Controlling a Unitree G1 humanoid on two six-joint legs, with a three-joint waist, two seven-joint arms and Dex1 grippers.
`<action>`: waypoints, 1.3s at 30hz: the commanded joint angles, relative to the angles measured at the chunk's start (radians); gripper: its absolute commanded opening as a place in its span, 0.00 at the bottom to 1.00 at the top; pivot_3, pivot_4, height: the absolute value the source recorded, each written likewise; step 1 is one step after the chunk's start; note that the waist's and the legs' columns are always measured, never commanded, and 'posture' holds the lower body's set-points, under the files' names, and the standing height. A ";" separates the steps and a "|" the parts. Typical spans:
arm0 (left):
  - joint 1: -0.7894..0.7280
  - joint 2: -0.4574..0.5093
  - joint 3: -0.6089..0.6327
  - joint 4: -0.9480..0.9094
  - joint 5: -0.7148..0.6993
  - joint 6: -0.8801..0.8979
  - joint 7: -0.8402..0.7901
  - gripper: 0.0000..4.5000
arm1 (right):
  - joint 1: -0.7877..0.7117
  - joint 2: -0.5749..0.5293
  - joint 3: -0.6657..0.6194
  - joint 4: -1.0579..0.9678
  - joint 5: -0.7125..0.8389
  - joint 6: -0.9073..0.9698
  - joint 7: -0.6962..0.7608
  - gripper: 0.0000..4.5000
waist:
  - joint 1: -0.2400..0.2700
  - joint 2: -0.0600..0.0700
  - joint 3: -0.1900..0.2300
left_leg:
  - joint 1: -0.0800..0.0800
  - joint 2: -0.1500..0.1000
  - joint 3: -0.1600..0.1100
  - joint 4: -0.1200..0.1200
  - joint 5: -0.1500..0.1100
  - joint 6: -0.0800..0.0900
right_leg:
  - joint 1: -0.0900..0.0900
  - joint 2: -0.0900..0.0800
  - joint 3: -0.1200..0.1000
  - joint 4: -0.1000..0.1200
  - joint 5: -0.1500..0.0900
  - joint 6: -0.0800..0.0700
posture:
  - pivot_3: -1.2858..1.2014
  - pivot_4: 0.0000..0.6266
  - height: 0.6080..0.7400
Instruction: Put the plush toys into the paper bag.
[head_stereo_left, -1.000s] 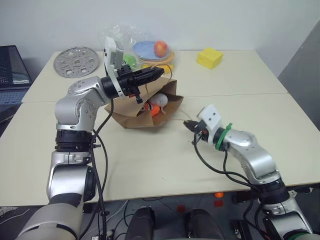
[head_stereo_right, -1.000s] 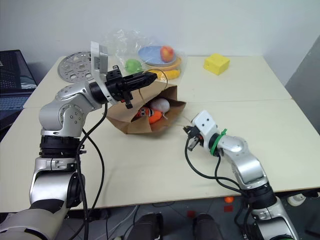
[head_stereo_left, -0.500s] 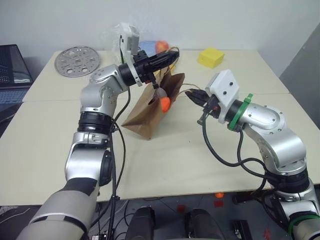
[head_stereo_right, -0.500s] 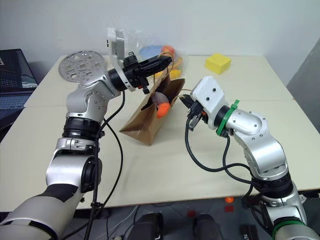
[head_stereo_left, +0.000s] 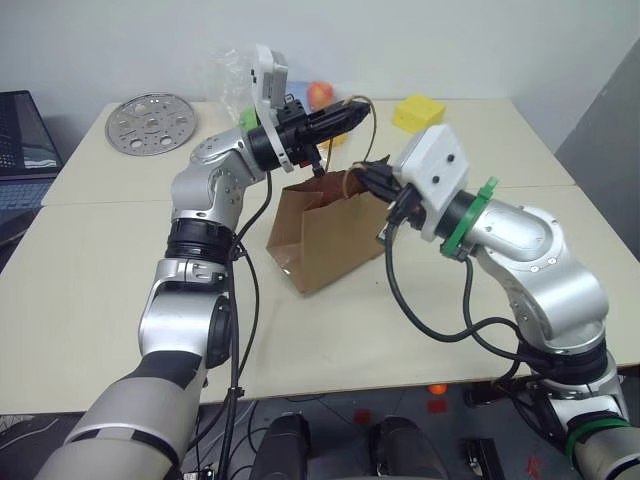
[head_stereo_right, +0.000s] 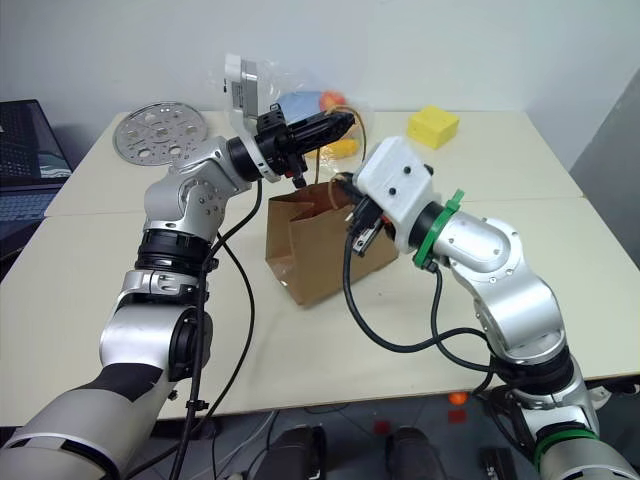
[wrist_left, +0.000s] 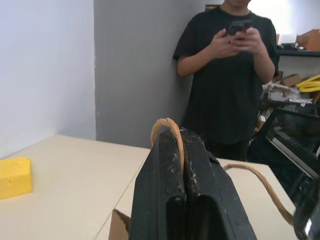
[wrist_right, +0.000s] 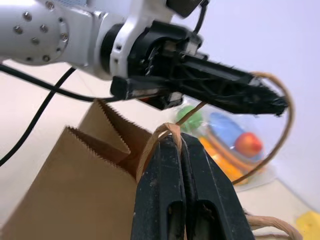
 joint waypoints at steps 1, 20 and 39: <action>0.030 0.029 -0.012 -0.073 0.008 0.016 -0.025 0.00 | -0.002 0.014 0.015 0.004 0.001 0.018 -0.005 0.00 | -0.001 0.000 0.000 | 0.000 0.000 0.000 0.000 0.000 0.000 | 0.000 0.000 0.000 0.000 0.000 0.000 | 0.52 0.24 1.00; 0.332 0.365 0.071 -0.441 0.016 0.114 0.034 0.99 | -0.059 -0.048 -0.148 0.066 0.175 -0.030 0.164 1.00 | -0.003 0.000 0.000 | 0.001 0.001 0.000 0.000 0.000 0.000 | 0.000 -0.002 0.000 0.001 0.000 0.000 | 0.52 0.24 1.00; 0.398 0.210 -0.044 -0.179 0.145 -0.196 0.023 0.99 | -0.113 -0.184 -0.391 0.004 0.677 0.359 0.109 1.00 | 0.021 0.000 0.000 | 0.001 0.000 0.000 -0.001 0.000 0.000 | 0.001 -0.008 -0.001 -0.002 0.001 -0.002 | 0.52 0.24 1.00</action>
